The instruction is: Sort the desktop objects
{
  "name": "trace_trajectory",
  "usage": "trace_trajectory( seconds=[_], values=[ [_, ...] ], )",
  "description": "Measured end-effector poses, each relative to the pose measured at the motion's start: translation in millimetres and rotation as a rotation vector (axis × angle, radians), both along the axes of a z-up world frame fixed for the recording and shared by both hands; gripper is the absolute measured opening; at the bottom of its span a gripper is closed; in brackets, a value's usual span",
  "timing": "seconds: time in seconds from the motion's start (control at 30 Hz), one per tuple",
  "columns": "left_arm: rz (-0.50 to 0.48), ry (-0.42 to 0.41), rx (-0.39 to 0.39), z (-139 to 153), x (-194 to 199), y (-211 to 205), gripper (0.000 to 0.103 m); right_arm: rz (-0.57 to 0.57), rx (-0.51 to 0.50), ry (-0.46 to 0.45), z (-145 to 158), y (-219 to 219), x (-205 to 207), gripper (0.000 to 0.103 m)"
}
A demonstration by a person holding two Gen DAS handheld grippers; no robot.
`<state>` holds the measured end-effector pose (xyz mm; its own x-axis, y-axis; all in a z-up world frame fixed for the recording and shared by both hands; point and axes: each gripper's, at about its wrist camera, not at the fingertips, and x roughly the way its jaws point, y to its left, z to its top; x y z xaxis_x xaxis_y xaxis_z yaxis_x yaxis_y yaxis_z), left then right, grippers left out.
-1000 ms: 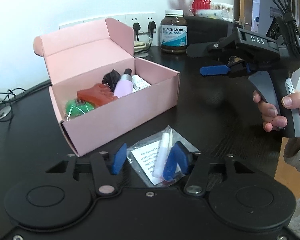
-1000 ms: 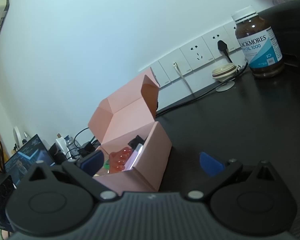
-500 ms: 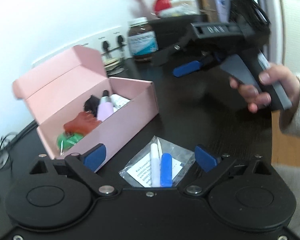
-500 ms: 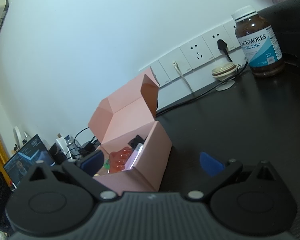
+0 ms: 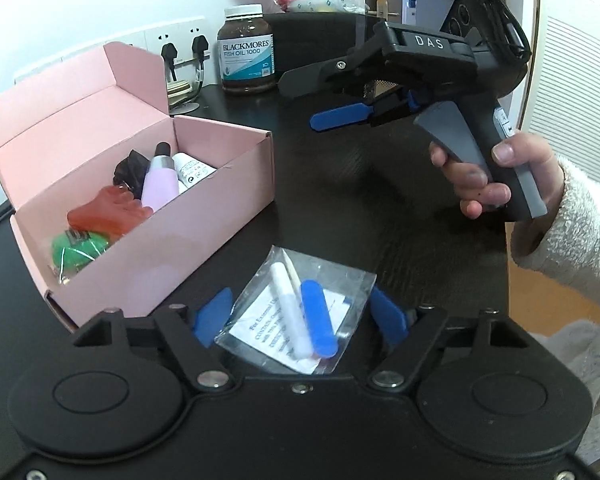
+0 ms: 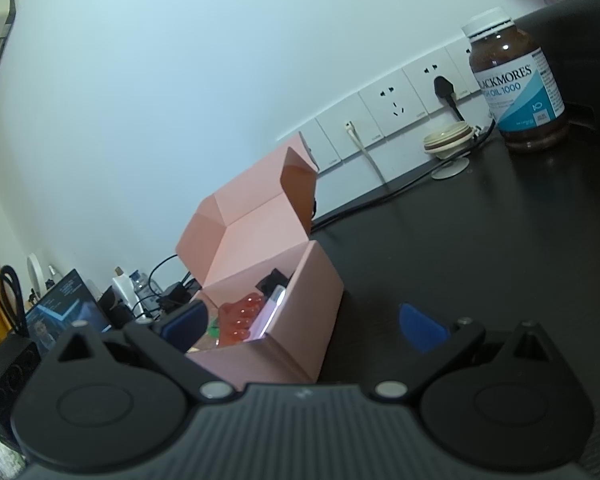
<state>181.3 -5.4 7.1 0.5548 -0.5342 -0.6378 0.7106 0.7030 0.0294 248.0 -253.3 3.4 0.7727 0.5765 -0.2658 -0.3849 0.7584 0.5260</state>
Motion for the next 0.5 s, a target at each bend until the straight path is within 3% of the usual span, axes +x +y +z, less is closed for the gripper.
trace_trajectory(
  seconds=[0.17,0.5],
  values=[
    [-0.034,-0.028,0.008,2,-12,-1,0.055,-0.003,-0.001,-0.003,0,0,-1,0.102],
    [0.051,0.001,-0.058,2,-11,8,0.048,0.001,-0.002,-0.002,0,0,-1,0.102]
  ],
)
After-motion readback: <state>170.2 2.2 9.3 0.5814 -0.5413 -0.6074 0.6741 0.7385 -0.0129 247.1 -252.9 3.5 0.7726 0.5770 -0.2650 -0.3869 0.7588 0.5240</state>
